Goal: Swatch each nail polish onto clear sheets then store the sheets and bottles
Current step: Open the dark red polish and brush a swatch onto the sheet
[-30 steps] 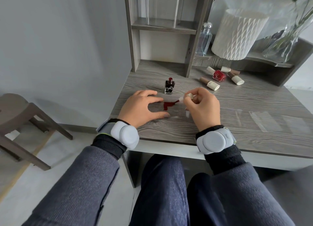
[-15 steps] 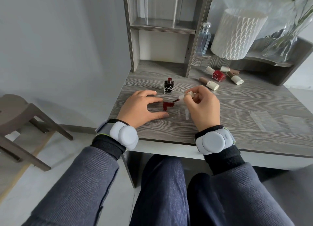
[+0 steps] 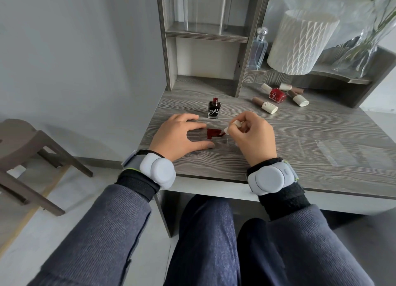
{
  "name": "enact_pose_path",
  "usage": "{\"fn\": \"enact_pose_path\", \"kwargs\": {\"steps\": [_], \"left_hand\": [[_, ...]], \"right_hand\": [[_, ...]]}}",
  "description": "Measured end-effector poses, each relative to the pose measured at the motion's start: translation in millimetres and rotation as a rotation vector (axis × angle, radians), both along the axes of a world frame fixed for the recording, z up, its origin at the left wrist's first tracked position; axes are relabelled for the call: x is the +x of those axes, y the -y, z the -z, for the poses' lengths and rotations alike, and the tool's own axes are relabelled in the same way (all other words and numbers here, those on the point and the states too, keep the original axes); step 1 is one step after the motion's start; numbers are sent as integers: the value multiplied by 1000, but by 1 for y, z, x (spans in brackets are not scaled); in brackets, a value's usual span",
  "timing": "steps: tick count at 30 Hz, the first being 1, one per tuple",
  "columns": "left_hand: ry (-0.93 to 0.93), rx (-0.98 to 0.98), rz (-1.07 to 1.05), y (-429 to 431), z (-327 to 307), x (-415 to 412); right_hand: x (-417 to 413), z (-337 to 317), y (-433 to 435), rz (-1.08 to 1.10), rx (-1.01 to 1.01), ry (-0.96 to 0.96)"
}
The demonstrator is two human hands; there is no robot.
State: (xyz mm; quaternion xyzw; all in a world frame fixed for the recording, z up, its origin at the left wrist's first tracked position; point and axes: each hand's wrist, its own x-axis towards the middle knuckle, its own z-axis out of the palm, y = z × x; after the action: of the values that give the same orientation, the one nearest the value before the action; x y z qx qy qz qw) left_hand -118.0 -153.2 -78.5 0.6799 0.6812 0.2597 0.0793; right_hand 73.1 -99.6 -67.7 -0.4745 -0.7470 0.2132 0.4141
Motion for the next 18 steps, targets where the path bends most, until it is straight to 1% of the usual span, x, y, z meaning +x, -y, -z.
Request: {"fn": "enact_pose_path", "kwargs": {"steps": [4, 6, 11, 15, 18], "left_hand": [[4, -2, 0, 0, 0, 0], [8, 2, -2, 0, 0, 0], [20, 4, -5, 0, 1, 0], [18, 4, -4, 0, 1, 0], [18, -1, -4, 0, 1, 0]], "right_hand": [[0, -3, 1, 7, 35, -91], [0, -4, 3, -15, 47, -104], [-2, -3, 4, -97, 19, -30], [-1, 0, 0, -57, 26, 30], [0, 0, 0, -5, 24, 5]]}}
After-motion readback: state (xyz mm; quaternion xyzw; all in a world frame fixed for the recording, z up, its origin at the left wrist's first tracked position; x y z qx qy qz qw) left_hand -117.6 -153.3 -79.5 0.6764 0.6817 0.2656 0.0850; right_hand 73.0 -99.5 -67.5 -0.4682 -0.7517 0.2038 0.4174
